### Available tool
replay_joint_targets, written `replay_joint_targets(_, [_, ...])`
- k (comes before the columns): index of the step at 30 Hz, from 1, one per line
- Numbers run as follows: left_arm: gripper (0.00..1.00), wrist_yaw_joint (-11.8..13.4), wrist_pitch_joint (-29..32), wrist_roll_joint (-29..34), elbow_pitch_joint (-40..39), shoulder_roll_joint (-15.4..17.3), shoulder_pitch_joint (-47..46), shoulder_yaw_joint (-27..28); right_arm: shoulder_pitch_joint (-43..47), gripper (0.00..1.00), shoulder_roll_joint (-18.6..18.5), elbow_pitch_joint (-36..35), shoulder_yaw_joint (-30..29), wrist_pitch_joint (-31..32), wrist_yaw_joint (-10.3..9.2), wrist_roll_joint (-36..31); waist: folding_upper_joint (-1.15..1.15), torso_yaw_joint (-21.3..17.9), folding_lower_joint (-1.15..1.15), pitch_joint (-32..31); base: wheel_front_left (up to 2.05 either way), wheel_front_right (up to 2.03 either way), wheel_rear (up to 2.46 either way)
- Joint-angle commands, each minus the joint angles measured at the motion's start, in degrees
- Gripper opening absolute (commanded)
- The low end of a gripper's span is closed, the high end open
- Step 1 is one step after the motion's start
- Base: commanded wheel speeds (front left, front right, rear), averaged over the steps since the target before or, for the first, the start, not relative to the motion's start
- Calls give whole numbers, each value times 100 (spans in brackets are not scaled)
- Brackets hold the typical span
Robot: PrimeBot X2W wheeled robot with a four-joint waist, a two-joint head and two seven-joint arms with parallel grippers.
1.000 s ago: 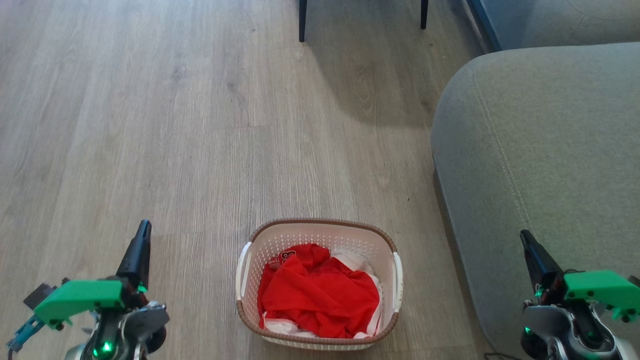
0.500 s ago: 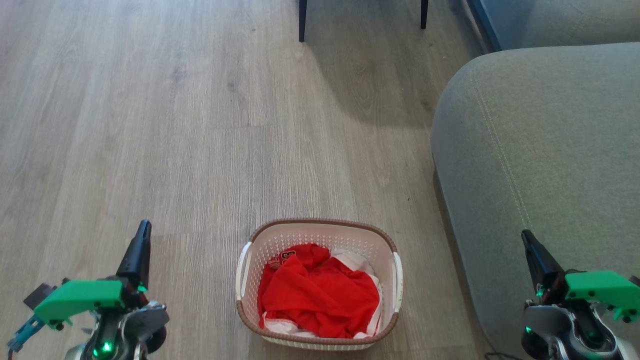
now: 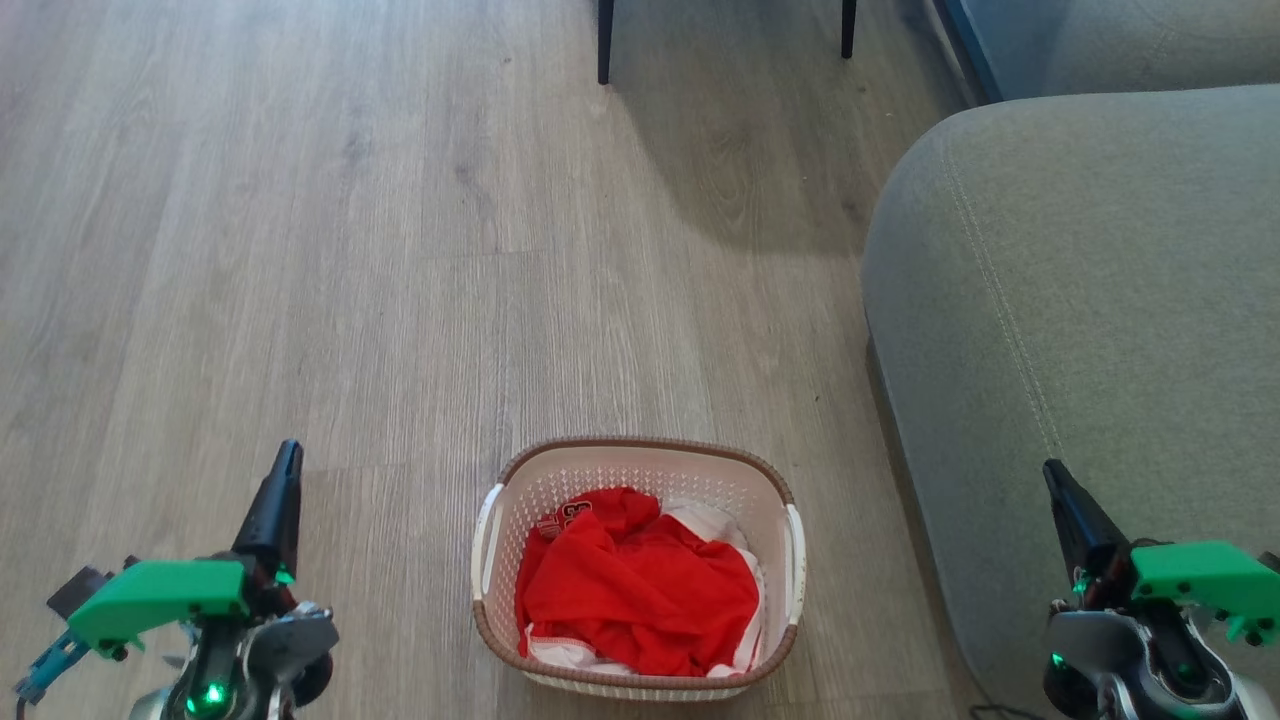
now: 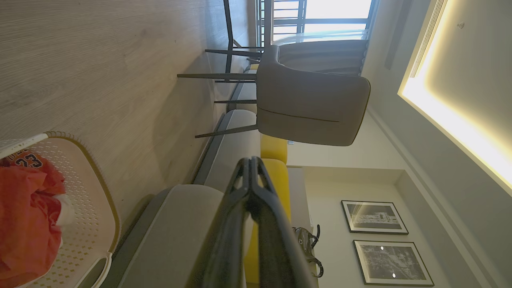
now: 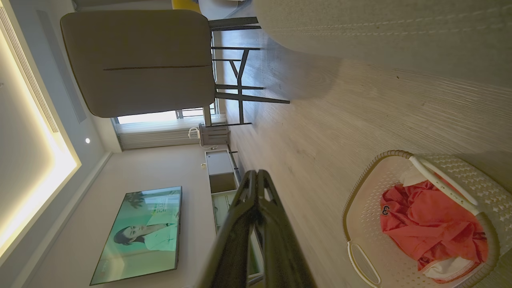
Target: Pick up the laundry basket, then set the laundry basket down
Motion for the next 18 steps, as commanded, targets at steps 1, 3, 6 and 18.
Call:
replay_joint_targets(1, [0, -38, 43, -6, -170, 24, -271, 212, -277, 0, -44, -179, 102, 48, -8, -60, 0, 0, 0, 0, 0, 0, 0])
replay_joint_targets(3, [0, -38, 43, -6, -170, 24, -271, 212, -277, 0, -43, -179, 100, 49, -8, -62, 0, 0, 0, 0, 0, 0, 0])
replay_joint_targets(6, [0, -38, 43, -6, -170, 24, -271, 213, -277, 0, -41, -178, 98, 51, -8, -64, 0, 0, 0, 0, 0, 0, 0])
replay_joint_targets(18, [0, -38, 44, -5, -170, 23, -271, 213, -278, 0, -35, -178, 89, 58, -8, -71, 0, 0, 0, 0, 0, 0, 0])
